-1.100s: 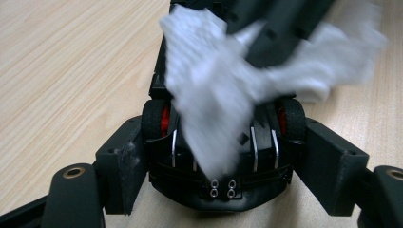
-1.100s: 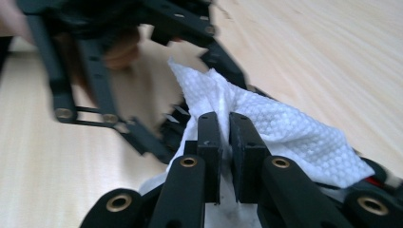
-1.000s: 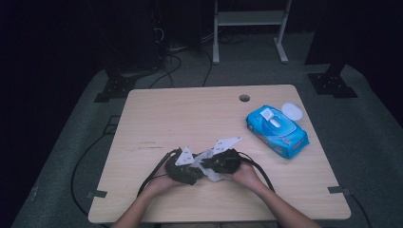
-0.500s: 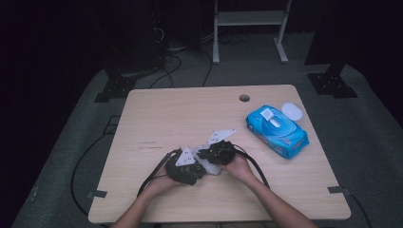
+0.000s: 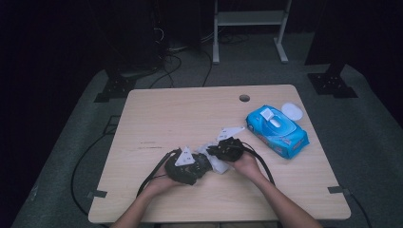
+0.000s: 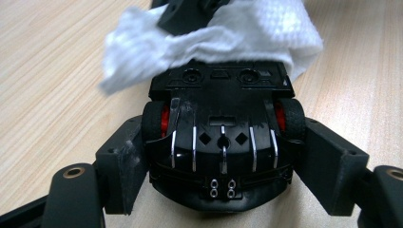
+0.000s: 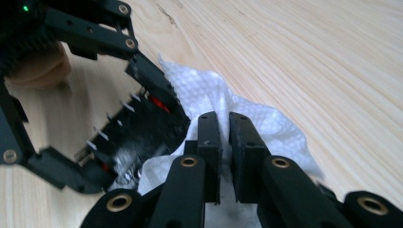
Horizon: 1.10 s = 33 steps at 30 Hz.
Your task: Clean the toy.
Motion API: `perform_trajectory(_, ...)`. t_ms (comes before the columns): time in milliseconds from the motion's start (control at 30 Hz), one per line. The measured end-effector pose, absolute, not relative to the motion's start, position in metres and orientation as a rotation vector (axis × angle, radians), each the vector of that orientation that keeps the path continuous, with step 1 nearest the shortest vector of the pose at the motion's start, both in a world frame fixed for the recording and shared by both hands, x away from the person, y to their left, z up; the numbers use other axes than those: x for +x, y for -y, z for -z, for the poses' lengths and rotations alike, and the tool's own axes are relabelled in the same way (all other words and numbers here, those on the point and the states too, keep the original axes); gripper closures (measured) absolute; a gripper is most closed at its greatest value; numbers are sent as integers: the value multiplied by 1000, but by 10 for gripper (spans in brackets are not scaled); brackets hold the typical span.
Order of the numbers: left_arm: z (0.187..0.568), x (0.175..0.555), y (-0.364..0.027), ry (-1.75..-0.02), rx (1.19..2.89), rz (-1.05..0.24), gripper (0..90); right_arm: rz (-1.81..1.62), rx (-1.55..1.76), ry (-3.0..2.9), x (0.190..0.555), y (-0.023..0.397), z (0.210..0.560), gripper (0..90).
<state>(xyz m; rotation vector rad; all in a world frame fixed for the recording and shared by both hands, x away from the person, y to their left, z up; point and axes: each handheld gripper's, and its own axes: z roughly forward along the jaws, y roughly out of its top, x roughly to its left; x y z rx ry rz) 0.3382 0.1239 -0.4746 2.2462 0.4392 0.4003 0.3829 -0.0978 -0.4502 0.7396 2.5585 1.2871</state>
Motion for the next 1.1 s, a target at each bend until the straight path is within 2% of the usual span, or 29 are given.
perform_trajectory(400,476,338,-124,-434,2254,-402,245,-1353,613,-2624,359,83,451,830)
perform_trajectory(767,475,339,-125,-436,2252,-397,245,-1276,759,-2552,362,124,455,830)
perform_trajectory(1100,476,339,-125,-437,2264,-397,245,-1361,631,-2621,344,97,455,829)
